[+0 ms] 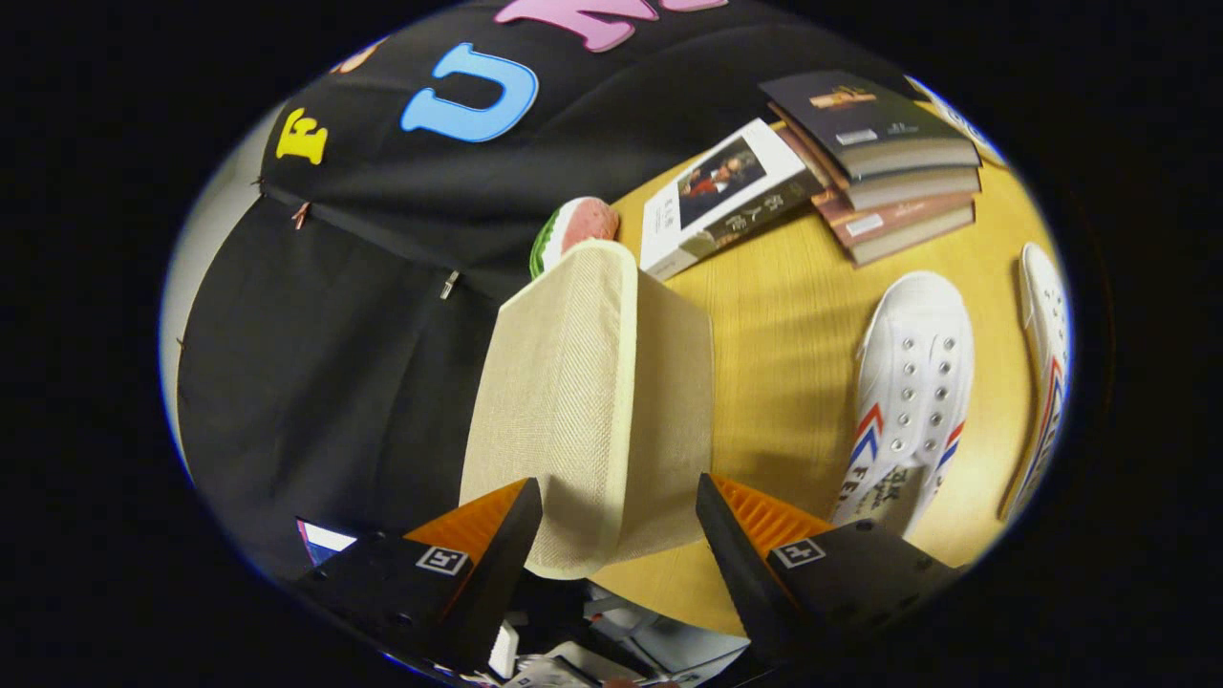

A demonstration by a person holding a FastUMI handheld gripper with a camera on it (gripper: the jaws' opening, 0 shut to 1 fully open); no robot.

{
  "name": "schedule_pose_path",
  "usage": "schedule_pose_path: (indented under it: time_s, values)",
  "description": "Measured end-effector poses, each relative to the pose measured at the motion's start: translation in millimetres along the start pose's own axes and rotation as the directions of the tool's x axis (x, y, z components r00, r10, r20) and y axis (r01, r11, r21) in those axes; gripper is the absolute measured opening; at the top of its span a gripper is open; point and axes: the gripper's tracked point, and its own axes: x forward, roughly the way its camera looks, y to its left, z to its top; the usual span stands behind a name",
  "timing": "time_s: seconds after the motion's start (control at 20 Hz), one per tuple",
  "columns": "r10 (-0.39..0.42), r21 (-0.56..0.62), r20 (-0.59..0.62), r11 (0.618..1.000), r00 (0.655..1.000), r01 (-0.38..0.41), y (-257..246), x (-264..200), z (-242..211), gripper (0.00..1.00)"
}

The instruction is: Open the storage box then place both shoes into the box .Put the left shoe in first, then the right shoe, with the right side of both shoes facing outward in a uniform manner.

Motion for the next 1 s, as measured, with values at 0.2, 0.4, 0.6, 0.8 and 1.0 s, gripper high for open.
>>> schedule_pose_path:
  time_s: [0.2, 0.4, 0.6, 0.8, 1.0]
  values:
    - [0.092, 0.147, -0.048, 0.986, 0.995, -0.084, 7.9, 13.1, -3.7, 0.97]
    - [0.150, 0.242, -0.089, 0.962, 0.985, -0.124, 23.1, 16.9, -4.7, 0.66]
    - [0.142, 0.274, -0.104, 0.956, 0.984, -0.109, 28.8, 15.8, -3.1, 0.30]
    - [0.107, 0.242, -0.075, 0.967, 0.991, -0.086, 31.4, 13.7, -1.2, 0.06]
    - [0.018, 0.144, -0.070, 0.990, 0.997, -0.008, 34.4, 8.5, 2.1, 0.05]
